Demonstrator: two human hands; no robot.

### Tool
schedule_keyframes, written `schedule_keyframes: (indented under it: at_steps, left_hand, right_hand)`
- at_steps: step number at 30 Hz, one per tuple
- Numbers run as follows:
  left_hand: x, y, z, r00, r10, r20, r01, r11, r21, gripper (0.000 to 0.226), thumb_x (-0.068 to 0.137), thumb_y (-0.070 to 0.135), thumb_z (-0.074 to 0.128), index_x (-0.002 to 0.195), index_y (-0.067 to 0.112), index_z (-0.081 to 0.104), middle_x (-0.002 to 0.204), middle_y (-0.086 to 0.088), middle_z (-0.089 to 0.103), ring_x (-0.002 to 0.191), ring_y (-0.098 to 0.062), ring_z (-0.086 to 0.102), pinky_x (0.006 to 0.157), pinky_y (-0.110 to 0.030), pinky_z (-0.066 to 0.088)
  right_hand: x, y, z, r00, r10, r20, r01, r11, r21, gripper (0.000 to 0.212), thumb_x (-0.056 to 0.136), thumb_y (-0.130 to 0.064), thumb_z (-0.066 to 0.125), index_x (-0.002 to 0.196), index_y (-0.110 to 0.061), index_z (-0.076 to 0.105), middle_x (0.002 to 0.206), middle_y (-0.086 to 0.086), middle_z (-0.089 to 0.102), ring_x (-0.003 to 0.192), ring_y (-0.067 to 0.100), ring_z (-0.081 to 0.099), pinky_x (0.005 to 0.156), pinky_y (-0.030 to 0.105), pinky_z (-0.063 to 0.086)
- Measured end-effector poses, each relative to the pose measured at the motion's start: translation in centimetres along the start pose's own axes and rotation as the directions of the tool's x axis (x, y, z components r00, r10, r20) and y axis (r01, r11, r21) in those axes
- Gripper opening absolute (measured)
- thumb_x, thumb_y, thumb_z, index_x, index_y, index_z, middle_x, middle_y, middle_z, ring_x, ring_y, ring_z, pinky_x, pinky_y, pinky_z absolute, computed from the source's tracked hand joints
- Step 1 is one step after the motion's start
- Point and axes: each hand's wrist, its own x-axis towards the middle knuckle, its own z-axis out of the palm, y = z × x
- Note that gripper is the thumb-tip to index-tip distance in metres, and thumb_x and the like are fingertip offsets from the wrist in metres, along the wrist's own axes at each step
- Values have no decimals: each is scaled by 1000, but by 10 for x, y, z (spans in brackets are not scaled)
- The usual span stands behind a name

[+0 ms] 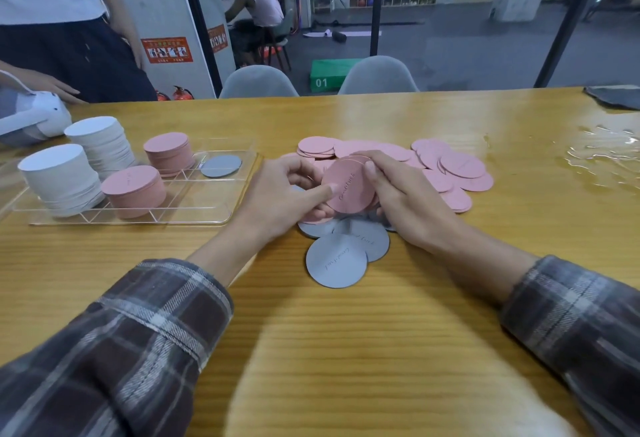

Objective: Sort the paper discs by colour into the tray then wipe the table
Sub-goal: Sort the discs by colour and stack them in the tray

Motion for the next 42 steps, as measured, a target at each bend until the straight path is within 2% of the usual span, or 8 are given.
schedule_keyframes:
  at_steps: [4, 7, 13, 17, 22, 29, 36, 42]
  left_hand:
    - [-1, 0, 3, 1000, 17, -18, -16, 997, 75, 25, 83, 10, 86, 93, 0, 66, 68, -11, 76, 62, -29, 76, 63, -40, 64]
    - [-3, 0, 1, 995, 91, -39, -83, 982, 169, 25, 82, 18, 89, 87, 4, 69, 66, -5, 75, 55, -14, 71, 55, -28, 56]
    - [7, -10, -23, 975, 221, 31, -193, 765, 614, 29, 80, 48, 84, 98, 26, 76, 88, 15, 68, 73, 10, 54, 103, -43, 45]
    - [5, -9, -25, 986, 139, 97, -169, 755, 634, 41, 79, 50, 85, 110, 24, 77, 92, 12, 68, 68, -4, 57, 77, -18, 46]
    - [7, -8, -26, 987, 153, 56, -158, 821, 548, 22, 80, 33, 88, 99, 30, 77, 83, 17, 66, 69, -7, 61, 67, -6, 44]
    - [5, 1, -24, 993, 62, 105, -69, 995, 72, 6, 95, 4, 72, 100, 3, 69, 85, -9, 66, 60, -19, 66, 62, -28, 60]
    - [-2, 6, -13, 983, 42, 178, -50, 998, 40, 44, 92, -10, 60, 124, 18, 71, 95, -8, 58, 68, -31, 77, 63, -32, 63]
    - [-2, 5, -7, 995, 50, 81, -57, 995, 77, 11, 100, 14, 67, 111, 17, 68, 84, -5, 65, 69, -30, 78, 57, -36, 63]
  right_hand:
    - [0, -4, -1, 1000, -16, 23, 17, 999, -38, 31, 111, -30, 39, 133, -20, 59, 78, -26, 59, 70, -11, 55, 67, 15, 38]
    - [-1, -6, -2, 998, -59, 32, 63, 990, -126, 31, 109, -26, 46, 138, -20, 56, 109, -10, 68, 100, 6, 60, 83, 19, 43]
    - [7, -1, -12, 998, -65, -22, 56, 952, -301, 44, 109, -26, 43, 152, -17, 41, 136, 3, 61, 124, 20, 52, 89, 21, 33]
    - [6, 5, -9, 996, -20, 82, 52, 911, -409, 51, 110, -26, 37, 159, -17, 28, 155, 3, 47, 141, 22, 42, 109, 32, 32]
    - [6, 5, -9, 998, -32, 46, 46, 931, -363, 50, 109, -23, 42, 158, -16, 32, 144, 8, 58, 131, 26, 50, 97, 28, 34]
    - [5, 2, -9, 999, -22, -36, 14, 979, -205, 41, 109, -24, 44, 150, -22, 46, 84, -11, 60, 80, 10, 51, 72, 5, 37]
    - [5, 5, -6, 999, 36, -16, -38, 991, -132, 38, 111, -27, 38, 148, -26, 48, 80, -25, 51, 73, -9, 50, 69, 13, 36]
    - [5, 4, -5, 998, 55, -24, -57, 994, -89, 38, 111, -27, 38, 147, -25, 50, 85, -30, 49, 74, -16, 48, 74, 14, 39]
